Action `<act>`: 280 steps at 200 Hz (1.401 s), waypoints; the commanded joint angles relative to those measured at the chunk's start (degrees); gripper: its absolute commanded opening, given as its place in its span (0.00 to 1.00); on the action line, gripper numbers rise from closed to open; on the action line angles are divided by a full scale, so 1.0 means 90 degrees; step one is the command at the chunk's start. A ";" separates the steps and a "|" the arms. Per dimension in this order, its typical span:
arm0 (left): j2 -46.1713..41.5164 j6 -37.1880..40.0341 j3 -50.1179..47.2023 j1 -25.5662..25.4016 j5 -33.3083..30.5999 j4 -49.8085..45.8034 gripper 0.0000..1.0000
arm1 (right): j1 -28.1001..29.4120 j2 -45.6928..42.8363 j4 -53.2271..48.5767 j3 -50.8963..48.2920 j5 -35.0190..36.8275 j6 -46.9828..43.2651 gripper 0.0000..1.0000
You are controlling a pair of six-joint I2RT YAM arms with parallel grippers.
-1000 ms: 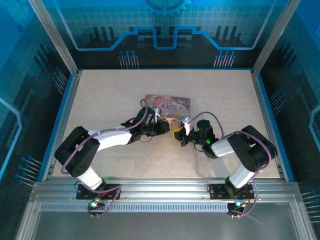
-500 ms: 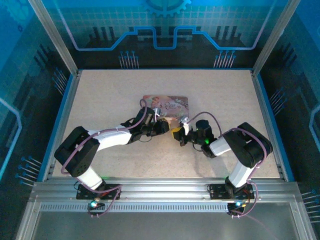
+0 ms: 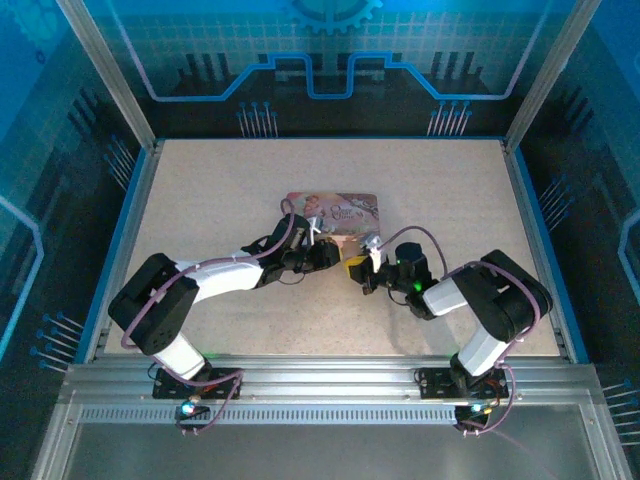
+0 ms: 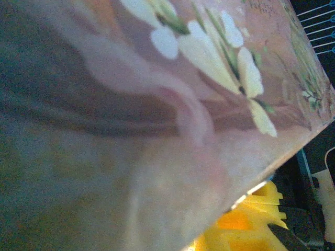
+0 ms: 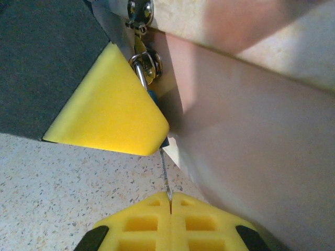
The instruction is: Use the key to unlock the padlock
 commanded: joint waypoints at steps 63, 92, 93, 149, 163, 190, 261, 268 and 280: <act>-0.0266 -0.0041 0.0005 -0.0011 0.0358 0.0372 0.23 | -0.0087 -0.0257 0.0157 -0.0075 -0.0019 -0.0032 0.00; -0.0205 -0.0074 0.0007 -0.0011 0.0451 0.0450 0.23 | -0.0041 -0.0160 0.0186 0.0051 -0.0119 0.0009 0.00; -0.0204 -0.0074 0.0006 -0.0011 0.0451 0.0454 0.23 | -0.0039 -0.0154 0.0186 0.0056 -0.0122 0.0009 0.00; -0.0242 -0.0084 -0.0023 -0.0003 0.0500 0.0481 0.23 | 0.0079 0.0142 0.0276 0.0248 -0.0016 0.0039 0.00; -0.0238 -0.0085 -0.0019 -0.0010 0.0528 0.0481 0.23 | 0.0079 0.0168 0.0375 0.0274 -0.0034 0.0086 0.00; -0.0252 -0.0111 -0.0055 -0.0011 0.0512 0.0478 0.23 | 0.0062 0.0081 0.0402 0.0203 0.0050 0.0068 0.00; -0.0279 -0.0138 -0.0097 -0.0008 0.0529 0.0518 0.23 | -0.0007 -0.0050 0.0688 0.0043 -0.0034 0.0205 0.00; -0.0289 -0.0133 -0.0108 -0.0010 0.0522 0.0520 0.23 | -0.0014 -0.0076 0.0663 0.0023 -0.0034 0.0195 0.00; -0.0309 -0.0133 -0.0113 -0.0009 0.0524 0.0531 0.23 | -0.0049 -0.0132 0.0632 -0.0032 -0.0017 0.0185 0.00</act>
